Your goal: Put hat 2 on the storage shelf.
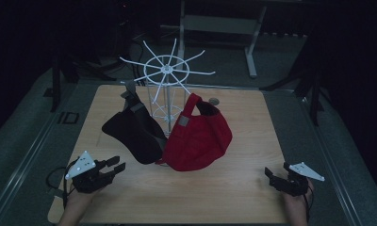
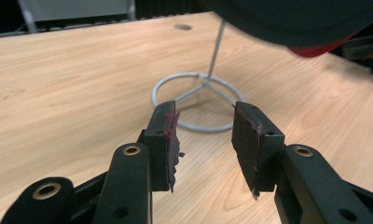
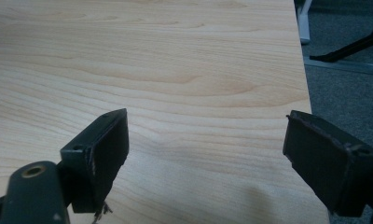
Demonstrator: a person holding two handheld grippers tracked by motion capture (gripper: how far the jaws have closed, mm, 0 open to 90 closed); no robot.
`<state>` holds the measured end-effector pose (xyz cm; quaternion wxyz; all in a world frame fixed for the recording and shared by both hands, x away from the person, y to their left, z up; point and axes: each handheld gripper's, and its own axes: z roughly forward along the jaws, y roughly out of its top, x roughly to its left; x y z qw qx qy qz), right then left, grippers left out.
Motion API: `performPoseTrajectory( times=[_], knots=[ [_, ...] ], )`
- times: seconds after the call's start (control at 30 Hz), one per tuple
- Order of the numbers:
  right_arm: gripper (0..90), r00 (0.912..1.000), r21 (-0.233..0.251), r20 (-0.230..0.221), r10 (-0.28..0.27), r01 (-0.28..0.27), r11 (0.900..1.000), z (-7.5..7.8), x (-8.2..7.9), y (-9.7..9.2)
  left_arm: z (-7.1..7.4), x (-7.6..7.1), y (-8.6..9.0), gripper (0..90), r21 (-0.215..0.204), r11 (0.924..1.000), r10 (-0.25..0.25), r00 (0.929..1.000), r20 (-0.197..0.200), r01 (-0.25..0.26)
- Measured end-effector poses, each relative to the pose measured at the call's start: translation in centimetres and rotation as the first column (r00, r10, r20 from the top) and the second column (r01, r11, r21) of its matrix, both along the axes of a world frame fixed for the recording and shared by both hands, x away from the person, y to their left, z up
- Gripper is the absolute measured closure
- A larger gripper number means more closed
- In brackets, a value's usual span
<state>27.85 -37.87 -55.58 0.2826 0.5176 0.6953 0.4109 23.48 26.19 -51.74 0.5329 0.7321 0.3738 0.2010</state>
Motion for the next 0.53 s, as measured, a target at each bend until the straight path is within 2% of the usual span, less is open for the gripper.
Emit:
performPoseTrajectory(
  times=[0.1,0.27,0.53],
  knots=[
    [14.1,1.0,0.003,-0.002,0.0,0.0,1.0,0.0,0.0,0.0,-0.6,-0.2,0.3,60.9,-0.016,0.9999,0.007,0.9999,-0.009,-0.007],
    [14.1,1.0,-0.006,-0.001,-0.001,0.001,1.0,0.0,0.0,0.0,-1.7,-0.5,0.4,60.9,-0.013,0.9998,0.014,0.9994,-0.033,-0.015],
    [14.1,1.0,-0.007,0.001,-0.001,0.001,1.0,0.0,0.0,0.0,-2.4,-0.6,0.8,60.9,-0.028,0.9992,0.028,0.9985,-0.048,-0.029]
  ],
)
